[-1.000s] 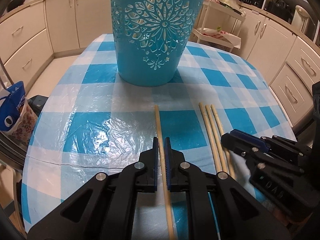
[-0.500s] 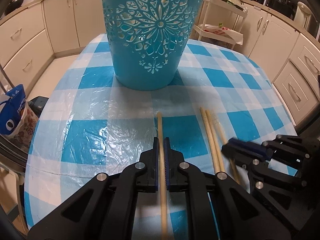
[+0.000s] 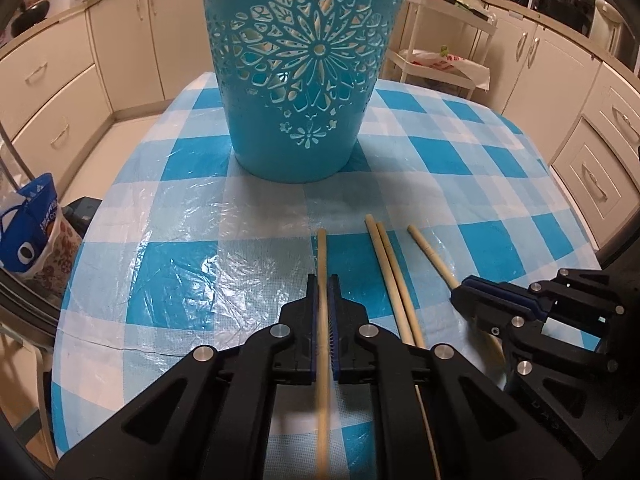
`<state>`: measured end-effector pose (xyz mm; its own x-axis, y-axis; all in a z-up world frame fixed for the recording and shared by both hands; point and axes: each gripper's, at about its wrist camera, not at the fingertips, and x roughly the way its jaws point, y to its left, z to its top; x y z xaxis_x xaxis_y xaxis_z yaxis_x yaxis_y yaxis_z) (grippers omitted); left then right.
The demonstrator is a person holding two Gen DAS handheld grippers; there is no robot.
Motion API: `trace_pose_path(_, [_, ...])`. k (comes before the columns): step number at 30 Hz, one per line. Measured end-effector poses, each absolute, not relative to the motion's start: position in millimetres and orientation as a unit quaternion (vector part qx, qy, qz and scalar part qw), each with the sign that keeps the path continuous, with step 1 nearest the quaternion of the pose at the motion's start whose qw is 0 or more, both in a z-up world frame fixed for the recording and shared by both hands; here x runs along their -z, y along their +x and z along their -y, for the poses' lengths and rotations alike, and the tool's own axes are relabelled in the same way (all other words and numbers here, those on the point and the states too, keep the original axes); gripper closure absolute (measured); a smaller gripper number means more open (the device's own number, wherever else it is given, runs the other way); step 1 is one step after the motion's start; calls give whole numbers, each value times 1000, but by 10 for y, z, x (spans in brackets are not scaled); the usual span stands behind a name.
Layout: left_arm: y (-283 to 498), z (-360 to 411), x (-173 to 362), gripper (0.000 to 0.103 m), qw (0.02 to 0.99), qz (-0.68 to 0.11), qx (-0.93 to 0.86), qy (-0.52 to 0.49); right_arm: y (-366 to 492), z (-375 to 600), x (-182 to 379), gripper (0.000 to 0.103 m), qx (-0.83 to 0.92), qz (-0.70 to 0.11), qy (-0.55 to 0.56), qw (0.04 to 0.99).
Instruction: Organize utensils
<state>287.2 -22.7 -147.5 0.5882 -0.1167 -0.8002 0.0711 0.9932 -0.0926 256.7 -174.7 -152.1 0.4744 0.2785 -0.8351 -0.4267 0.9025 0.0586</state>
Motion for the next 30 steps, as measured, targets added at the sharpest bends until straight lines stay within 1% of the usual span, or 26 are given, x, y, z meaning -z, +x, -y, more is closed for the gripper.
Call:
trace_pose_path(4, [2831, 237, 1489, 98, 897, -438, 47, -28, 2543, 1778, 1532, 97, -199, -463, -62, 862])
trace_pose_path(9, [2834, 155, 1502, 98, 897, -435, 55, -59, 2529, 1729, 1526, 97, -185, -459, -71, 866])
trace_pose_path(14, [2807, 148, 1492, 98, 900, -425, 64, -66, 2525, 1716, 1525, 97, -175, -458, -71, 868])
trace_pose_path(18, [2757, 143, 1461, 98, 906, -411, 69, -68, 2469, 1807, 1549, 97, -187, -447, -8, 875])
trace_pose_path(20, [2746, 129, 1452, 98, 908, -407, 70, -71, 2439, 1865, 1507, 97, -180, -432, 12, 883])
trace_pose_path(23, [2734, 117, 1443, 98, 909, -404, 71, -73, 2450, 1927, 1502, 97, -170, -431, 32, 886])
trace_pose_path(30, [2761, 92, 1457, 98, 905, -412, 68, -80, 2497, 1849, 1552, 97, -156, -450, 9, 879])
